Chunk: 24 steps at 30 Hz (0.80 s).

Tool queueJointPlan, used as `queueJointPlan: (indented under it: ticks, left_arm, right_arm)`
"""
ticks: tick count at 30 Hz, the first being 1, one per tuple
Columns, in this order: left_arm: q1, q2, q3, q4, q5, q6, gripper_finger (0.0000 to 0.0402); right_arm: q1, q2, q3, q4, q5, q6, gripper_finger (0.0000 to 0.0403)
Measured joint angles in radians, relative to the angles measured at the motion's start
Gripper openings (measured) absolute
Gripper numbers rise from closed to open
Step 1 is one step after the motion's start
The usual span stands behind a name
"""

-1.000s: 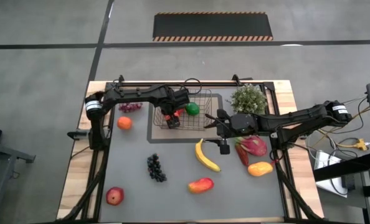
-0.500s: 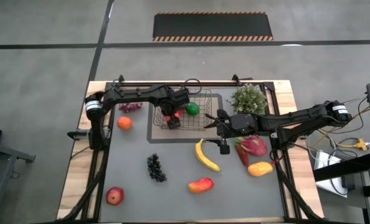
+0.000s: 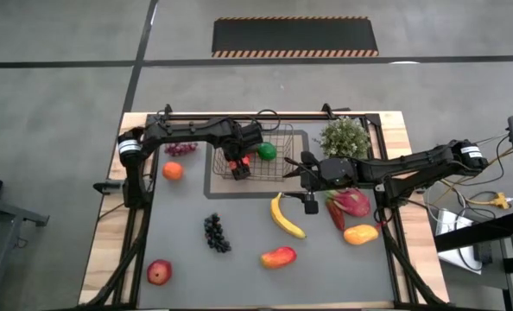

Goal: Build produce basket
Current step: Put the pumpkin into the wire basket, then put the banana into the wire basket

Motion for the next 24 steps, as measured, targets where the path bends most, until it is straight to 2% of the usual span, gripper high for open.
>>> queueJointPlan:
  ticks: [6,10,15,18,24]
  left_arm:
    - [0.000,-0.012,0.019,-0.007,0.000,0.017,0.0344]
    - [-0.002,-0.042,0.048,-0.070,-0.001,0.017,0.0344]
    - [-0.072,-0.199,0.002,-0.004,-0.004,0.016,0.0344]
    - [-0.144,-0.329,-0.090,0.233,-0.004,0.016,0.0344]
    - [-0.302,-0.555,-0.445,0.974,-0.003,0.017,0.0345]
  right_arm:
    - [0.000,0.000,0.000,0.002,0.000,-0.011,0.0247]
    - [0.000,-0.001,0.000,0.002,0.000,0.009,0.0247]
    - [0.005,-0.001,-0.002,0.012,0.000,0.011,0.0247]
    - [0.020,0.003,-0.044,0.140,-0.001,-0.006,0.0247]
    - [0.047,0.003,-0.188,0.500,-0.005,-0.071,0.0247]
